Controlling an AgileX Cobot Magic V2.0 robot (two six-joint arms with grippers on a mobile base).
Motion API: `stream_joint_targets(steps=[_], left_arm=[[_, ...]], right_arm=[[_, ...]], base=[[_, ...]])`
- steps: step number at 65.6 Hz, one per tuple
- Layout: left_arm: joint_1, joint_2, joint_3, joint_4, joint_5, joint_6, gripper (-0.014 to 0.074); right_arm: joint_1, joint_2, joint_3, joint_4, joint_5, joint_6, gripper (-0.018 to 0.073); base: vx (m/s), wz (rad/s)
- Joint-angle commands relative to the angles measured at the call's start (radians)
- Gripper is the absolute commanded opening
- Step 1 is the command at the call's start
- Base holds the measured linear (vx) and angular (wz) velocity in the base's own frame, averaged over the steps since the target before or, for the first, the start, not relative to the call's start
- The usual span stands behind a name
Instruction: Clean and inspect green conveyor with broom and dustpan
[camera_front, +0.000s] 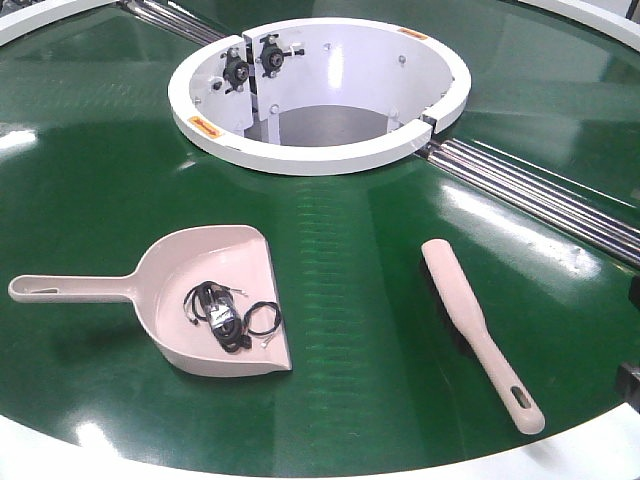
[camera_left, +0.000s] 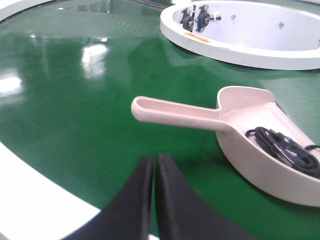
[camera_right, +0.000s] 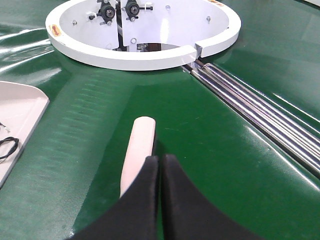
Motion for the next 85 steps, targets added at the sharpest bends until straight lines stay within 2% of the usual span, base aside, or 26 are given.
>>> stream_joint_targets(steps=[1,5,10,85], left_arm=[[0.003,-0.098,0.049,-0.042,-0.086,-0.01,-0.0006],[0.003,-0.163,0.09,-0.064,-0.092,-0.01,-0.0006],[0.003,-0.239,0.086,-0.065,-0.007,-0.001,-0.0006],[0.004,-0.23,0.086,-0.065,-0.031,-0.002,-0.0006]], right_arm=[[-0.004,0.0,-0.027,-0.007,-0.07,-0.005,-0.0008],[-0.004,0.0,-0.027,-0.007,-0.07,-0.005,-0.0008],[-0.004,0.0,-0.027,-0.007,-0.07,-0.005,-0.0008],[-0.004,0.0,-0.027,-0.007,-0.067,-0.005,-0.0008]], base=[[0.0,0.0],[0.0,0.0],[0.0,0.0],[0.0,0.0]])
